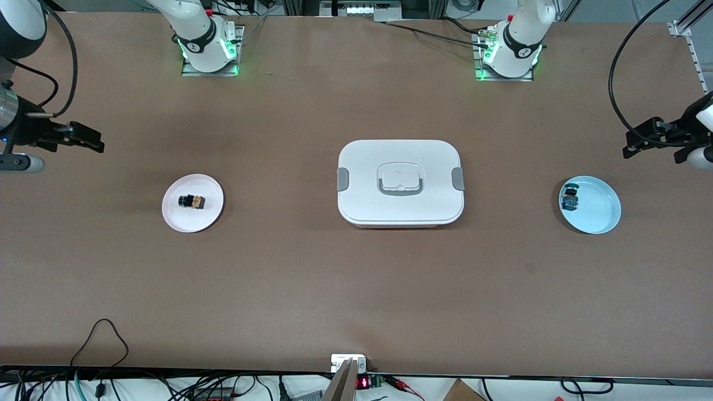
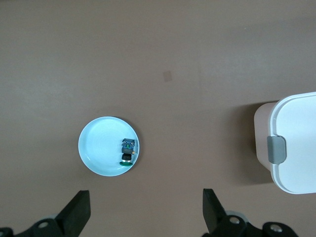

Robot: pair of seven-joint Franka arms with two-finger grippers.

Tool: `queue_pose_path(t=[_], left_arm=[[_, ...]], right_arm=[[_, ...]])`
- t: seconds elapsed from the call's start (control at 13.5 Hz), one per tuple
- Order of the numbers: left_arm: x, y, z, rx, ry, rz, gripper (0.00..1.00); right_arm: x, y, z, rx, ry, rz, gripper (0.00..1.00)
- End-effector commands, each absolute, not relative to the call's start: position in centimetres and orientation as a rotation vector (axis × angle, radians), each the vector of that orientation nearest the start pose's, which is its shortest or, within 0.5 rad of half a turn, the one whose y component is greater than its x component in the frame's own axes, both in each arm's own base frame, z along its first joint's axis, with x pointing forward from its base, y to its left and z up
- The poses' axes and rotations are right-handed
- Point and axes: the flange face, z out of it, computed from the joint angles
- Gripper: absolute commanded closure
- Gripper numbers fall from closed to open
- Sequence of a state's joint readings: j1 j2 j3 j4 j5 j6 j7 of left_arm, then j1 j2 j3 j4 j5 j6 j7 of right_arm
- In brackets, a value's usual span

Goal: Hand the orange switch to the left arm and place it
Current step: 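Move the right gripper toward the white plate with the orange switch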

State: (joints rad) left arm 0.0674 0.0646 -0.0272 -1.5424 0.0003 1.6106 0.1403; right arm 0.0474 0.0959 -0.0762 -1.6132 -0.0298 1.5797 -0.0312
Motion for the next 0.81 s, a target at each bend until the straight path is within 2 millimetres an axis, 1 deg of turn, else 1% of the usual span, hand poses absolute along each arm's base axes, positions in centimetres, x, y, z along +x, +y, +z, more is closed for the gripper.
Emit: queue_pose_path(t=[0.0, 0.07, 0.3, 0.52, 0.59, 0.74], left_arm=[[57.9, 0.9, 61.1, -3.145, 0.193, -0.004, 0.0], [58.0, 0.1, 61.2, -3.145, 0.214, -0.006, 0.0], [57.9, -0.1, 61.2, -3.147, 0.212, -0.004, 0.0], [57.9, 0.3, 61.1, -3.146, 0.205, -0.001, 0.0], [57.9, 0.3, 61.0, -3.146, 0.205, 0.003, 0.0], [57.6, 0.8, 60.4, -3.149, 0.191, 0.059, 0.0]], right_arm=[[58.1, -1.1, 54.2, -3.163, 0.002, 0.234, 0.0], [58.5, -1.1, 53.6, -3.167, -0.001, 0.236, 0.0], [59.6, -1.1, 52.1, -3.171, -0.001, 0.215, 0.0], [60.8, 0.2, 50.4, -3.184, -0.04, 0.19, 0.0], [61.3, 0.6, 49.4, -3.185, -0.05, 0.2, 0.0], [61.7, 1.5, 48.1, -3.186, -0.071, 0.214, 0.0]])
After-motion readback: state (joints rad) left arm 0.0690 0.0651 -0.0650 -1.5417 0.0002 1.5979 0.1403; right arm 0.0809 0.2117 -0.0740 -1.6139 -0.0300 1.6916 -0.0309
